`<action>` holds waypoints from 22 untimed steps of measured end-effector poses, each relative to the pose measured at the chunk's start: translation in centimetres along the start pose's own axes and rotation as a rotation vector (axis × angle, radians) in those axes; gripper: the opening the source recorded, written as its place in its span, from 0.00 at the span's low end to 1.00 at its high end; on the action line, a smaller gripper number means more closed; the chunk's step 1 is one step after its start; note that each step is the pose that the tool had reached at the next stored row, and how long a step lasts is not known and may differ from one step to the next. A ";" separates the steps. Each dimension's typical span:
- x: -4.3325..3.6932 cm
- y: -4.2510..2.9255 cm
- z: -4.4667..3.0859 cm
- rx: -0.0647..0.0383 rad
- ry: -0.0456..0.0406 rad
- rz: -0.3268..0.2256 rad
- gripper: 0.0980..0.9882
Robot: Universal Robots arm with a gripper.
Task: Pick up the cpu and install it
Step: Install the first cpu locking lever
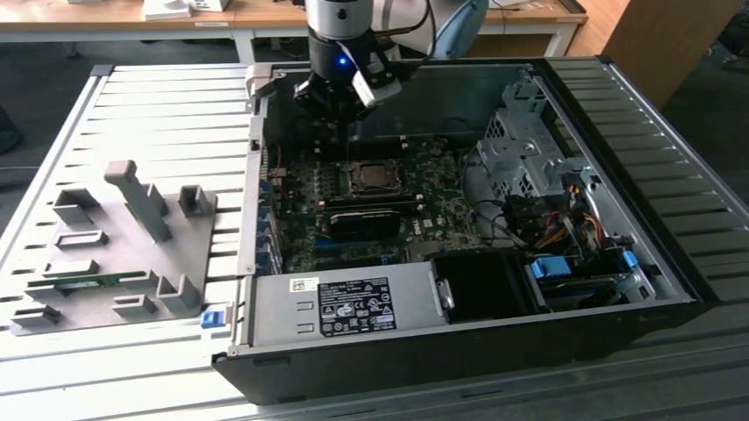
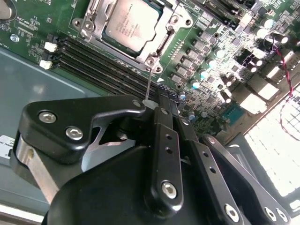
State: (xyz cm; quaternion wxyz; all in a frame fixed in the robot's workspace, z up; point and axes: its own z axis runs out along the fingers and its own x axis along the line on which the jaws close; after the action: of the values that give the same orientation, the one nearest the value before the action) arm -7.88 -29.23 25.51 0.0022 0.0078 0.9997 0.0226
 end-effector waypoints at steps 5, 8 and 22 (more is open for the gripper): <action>-0.11 0.00 0.01 0.000 0.0000 0.000 0.01; -0.20 0.00 0.02 0.000 0.0000 0.000 0.01; -0.88 0.01 0.08 0.000 0.0000 0.000 0.01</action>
State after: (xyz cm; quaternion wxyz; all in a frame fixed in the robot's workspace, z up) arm -7.00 -29.23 25.43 0.0022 0.0078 0.9997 0.0226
